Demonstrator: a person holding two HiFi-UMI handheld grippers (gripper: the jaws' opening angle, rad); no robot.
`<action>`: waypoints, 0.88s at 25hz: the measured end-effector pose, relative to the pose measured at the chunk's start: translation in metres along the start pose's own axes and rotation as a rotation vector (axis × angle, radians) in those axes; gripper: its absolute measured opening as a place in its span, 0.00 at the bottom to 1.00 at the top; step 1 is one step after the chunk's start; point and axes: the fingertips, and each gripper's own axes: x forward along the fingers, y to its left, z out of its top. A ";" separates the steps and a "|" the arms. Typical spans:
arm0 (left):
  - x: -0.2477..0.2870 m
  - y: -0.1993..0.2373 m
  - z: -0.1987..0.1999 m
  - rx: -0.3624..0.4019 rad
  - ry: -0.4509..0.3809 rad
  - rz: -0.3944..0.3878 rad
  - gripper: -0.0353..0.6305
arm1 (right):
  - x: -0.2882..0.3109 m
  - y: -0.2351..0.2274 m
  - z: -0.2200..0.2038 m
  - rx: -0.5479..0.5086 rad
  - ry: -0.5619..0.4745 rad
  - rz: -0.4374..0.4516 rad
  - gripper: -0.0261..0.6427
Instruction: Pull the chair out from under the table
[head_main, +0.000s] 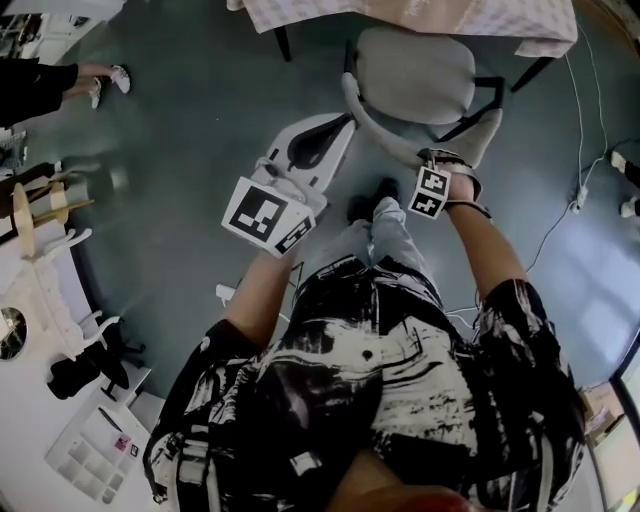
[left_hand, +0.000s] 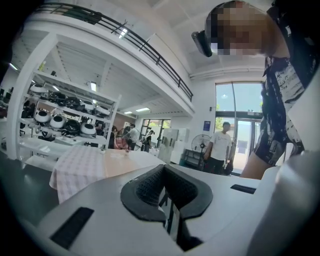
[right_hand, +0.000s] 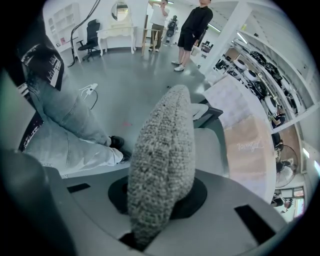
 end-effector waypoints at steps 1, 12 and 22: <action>-0.003 -0.002 -0.004 0.003 -0.001 -0.007 0.06 | 0.003 0.007 0.000 0.001 0.000 -0.001 0.11; -0.029 -0.031 -0.011 0.028 0.000 -0.087 0.06 | -0.006 0.067 0.010 0.008 0.003 0.002 0.11; -0.041 -0.062 -0.008 0.046 -0.009 -0.101 0.05 | -0.016 0.115 0.009 0.026 0.004 0.018 0.11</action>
